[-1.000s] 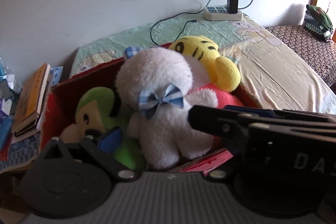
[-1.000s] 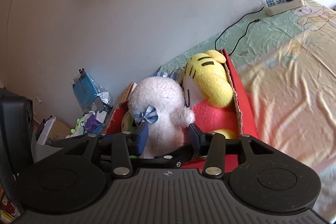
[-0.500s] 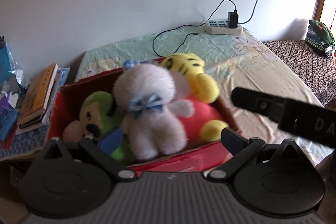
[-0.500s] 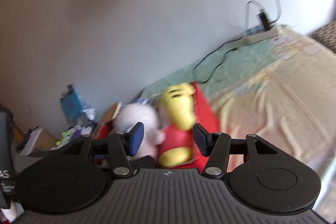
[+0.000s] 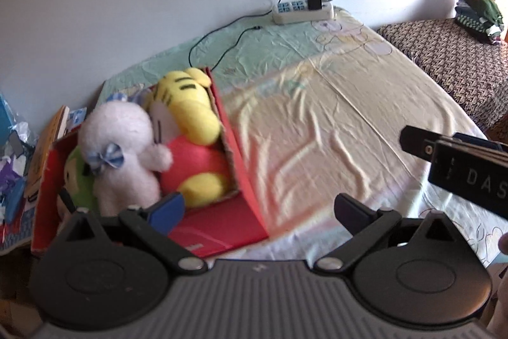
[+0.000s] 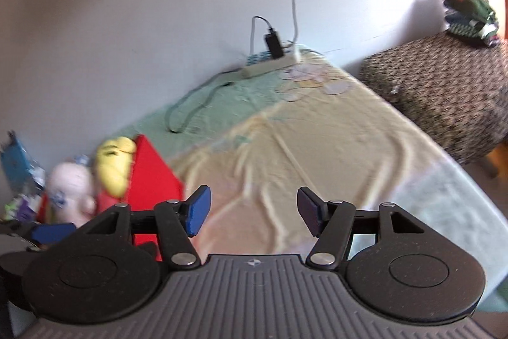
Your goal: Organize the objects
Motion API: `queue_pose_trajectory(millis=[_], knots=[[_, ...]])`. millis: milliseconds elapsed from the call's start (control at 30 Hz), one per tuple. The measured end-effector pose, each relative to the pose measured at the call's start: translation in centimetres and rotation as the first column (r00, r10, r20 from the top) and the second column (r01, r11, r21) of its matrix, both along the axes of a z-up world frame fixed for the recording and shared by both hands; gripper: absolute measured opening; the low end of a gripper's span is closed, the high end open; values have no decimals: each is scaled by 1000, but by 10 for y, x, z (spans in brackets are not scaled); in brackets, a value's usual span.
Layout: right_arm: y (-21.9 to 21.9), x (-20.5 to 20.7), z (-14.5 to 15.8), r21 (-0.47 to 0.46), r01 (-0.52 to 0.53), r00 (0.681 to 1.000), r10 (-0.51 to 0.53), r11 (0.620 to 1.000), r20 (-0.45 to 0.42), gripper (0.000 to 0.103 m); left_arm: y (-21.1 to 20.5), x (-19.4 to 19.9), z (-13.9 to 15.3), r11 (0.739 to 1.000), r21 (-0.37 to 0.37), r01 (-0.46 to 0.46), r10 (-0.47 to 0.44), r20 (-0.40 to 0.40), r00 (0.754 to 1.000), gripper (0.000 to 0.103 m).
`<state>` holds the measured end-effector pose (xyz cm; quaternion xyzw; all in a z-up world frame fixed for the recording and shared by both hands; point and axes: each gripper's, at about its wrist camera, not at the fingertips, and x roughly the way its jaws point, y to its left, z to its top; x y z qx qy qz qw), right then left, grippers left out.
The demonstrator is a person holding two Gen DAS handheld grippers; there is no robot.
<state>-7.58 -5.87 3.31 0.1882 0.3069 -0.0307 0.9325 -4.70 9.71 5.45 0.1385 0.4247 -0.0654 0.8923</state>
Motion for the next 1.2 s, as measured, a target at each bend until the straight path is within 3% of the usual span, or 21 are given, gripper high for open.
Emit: queue_pose_trajectory(millis=[300, 733, 1200], knots=[[-12, 6, -6, -43, -78, 996, 77, 996, -35, 69, -3, -5, -7, 991, 22, -133, 133, -7, 991, 101], [36, 18, 19, -127, -255, 967, 252, 958, -38, 73, 57, -11, 9, 932, 12, -363, 363, 23, 932, 101], [108, 36, 57, -200, -325, 945, 326, 924, -30, 87, 119, 4, 27, 909, 15, -417, 417, 37, 908, 101]])
